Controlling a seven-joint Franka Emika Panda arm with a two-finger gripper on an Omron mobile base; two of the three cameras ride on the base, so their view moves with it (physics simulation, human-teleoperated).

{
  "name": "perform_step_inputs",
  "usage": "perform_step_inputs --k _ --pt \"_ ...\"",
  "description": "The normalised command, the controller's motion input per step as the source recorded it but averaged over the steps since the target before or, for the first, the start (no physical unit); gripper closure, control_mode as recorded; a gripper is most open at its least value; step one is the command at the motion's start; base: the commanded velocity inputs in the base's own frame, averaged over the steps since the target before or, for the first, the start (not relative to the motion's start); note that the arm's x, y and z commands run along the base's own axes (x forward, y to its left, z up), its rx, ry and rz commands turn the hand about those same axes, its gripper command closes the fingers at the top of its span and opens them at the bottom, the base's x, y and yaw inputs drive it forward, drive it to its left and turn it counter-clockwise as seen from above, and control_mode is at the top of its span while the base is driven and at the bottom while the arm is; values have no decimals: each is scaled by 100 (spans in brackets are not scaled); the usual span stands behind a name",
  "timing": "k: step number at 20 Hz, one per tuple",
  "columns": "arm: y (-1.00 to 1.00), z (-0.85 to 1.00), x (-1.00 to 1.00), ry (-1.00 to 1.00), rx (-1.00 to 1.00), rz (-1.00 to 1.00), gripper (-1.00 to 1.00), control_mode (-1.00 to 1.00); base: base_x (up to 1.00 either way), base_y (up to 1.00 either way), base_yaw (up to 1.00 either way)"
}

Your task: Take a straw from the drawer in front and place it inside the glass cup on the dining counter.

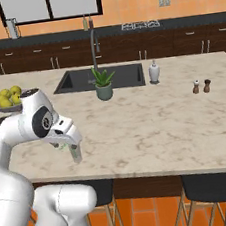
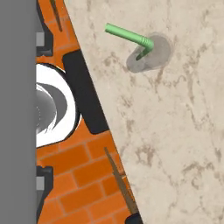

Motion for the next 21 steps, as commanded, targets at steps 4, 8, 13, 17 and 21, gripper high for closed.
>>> perform_step_inputs --k 4,8,13,17,21 --pt "-51 1 -57 -21 0 0 -100 -100 0 0 0" --pt "-66 0 -49 -11 1 0 -100 -100 0 0 0" --pt "-68 0 -34 -4 7 0 -100 -100 0 0 0" --pt "-70 9 -5 0 8 0 -100 -100 0 0 0" --pt "-75 13 11 0 8 -1 -100 -100 0 0 0"
